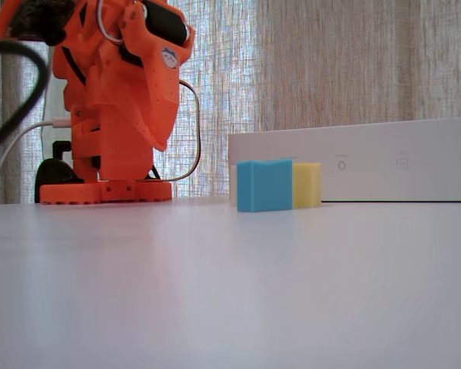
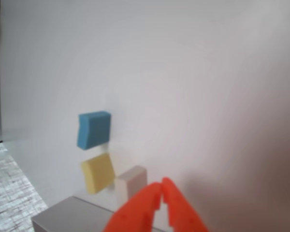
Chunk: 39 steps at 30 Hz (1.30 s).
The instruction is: Grasp the pink cuboid and put it in the bin.
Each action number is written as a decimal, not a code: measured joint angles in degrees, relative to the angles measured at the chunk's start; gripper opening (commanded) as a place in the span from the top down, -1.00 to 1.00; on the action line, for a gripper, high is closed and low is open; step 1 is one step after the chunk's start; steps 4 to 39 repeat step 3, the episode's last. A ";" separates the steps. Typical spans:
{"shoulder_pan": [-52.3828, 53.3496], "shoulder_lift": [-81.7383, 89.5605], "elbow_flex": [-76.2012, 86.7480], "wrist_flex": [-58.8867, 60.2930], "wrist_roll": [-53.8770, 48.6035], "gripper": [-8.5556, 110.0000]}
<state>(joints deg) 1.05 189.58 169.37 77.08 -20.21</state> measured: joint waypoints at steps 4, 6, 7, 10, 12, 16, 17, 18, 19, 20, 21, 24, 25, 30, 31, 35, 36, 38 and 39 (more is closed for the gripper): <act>0.00 0.00 0.00 0.00 0.00 1.00; 0.00 0.00 0.00 0.00 0.00 1.00; 0.00 0.00 0.00 0.00 0.00 1.00; 0.00 0.00 0.00 0.00 0.00 1.00; 0.00 0.00 0.00 0.00 0.00 1.00; 0.00 0.00 0.00 0.00 0.00 1.00; 0.00 0.00 0.00 0.00 0.00 1.00; 0.00 0.00 0.00 0.00 0.00 1.00; 0.00 0.00 0.00 0.00 0.00 1.00; 0.00 0.00 0.00 0.00 0.00 1.00; 0.00 0.00 0.00 0.00 0.00 1.00; 0.00 0.00 0.00 0.00 0.00 1.00; 0.00 0.00 0.00 0.00 0.00 1.00; 0.00 0.00 0.00 0.00 0.00 1.00; 0.00 0.00 0.00 0.00 0.00 1.00; 0.00 0.00 0.00 0.00 0.00 1.00; 0.00 0.00 0.00 0.00 0.00 1.00; 0.00 0.00 0.00 0.00 0.00 1.00; 0.00 0.00 0.00 0.00 0.00 1.00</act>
